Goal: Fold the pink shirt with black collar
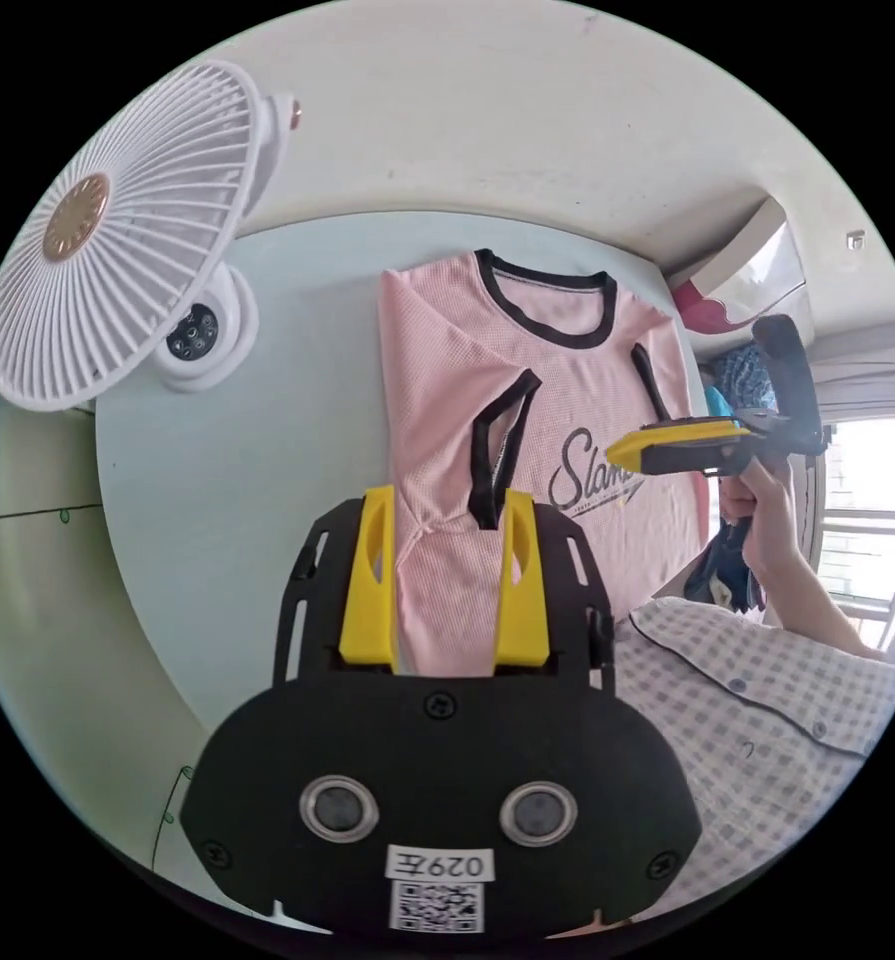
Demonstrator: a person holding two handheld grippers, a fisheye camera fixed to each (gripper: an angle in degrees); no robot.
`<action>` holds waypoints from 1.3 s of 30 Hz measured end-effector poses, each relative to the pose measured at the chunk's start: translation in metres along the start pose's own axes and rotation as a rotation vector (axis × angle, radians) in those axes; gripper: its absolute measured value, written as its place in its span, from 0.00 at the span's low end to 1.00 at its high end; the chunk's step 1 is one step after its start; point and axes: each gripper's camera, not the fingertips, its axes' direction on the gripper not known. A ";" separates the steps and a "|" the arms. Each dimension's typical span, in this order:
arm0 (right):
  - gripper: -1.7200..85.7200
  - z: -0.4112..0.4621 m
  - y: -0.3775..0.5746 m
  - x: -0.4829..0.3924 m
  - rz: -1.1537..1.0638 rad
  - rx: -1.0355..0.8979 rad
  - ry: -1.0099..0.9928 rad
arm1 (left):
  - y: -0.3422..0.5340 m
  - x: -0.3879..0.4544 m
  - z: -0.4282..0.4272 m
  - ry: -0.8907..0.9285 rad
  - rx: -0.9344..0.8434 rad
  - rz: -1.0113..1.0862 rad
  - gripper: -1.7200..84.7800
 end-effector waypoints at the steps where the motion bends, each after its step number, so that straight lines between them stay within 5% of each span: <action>1: 0.05 0.017 -0.012 -0.009 -0.012 -0.016 -0.003 | 0.006 -0.005 0.001 0.013 -0.007 -0.009 0.18; 19: 0.02 0.083 -0.010 -0.065 -0.124 -0.048 0.148 | 0.021 -0.030 0.012 0.099 -0.044 0.015 0.15; 24: 0.03 0.094 -0.008 -0.061 -0.123 -0.139 0.026 | -0.014 0.005 0.022 0.086 -0.055 0.116 0.13; 34: 0.02 -0.079 0.041 0.015 0.212 0.254 0.378 | -0.066 0.094 0.055 -0.161 -0.062 0.352 0.01; 39: 0.01 -0.110 0.028 0.065 0.353 0.186 0.495 | -0.070 0.098 0.087 -0.233 -0.112 0.282 0.01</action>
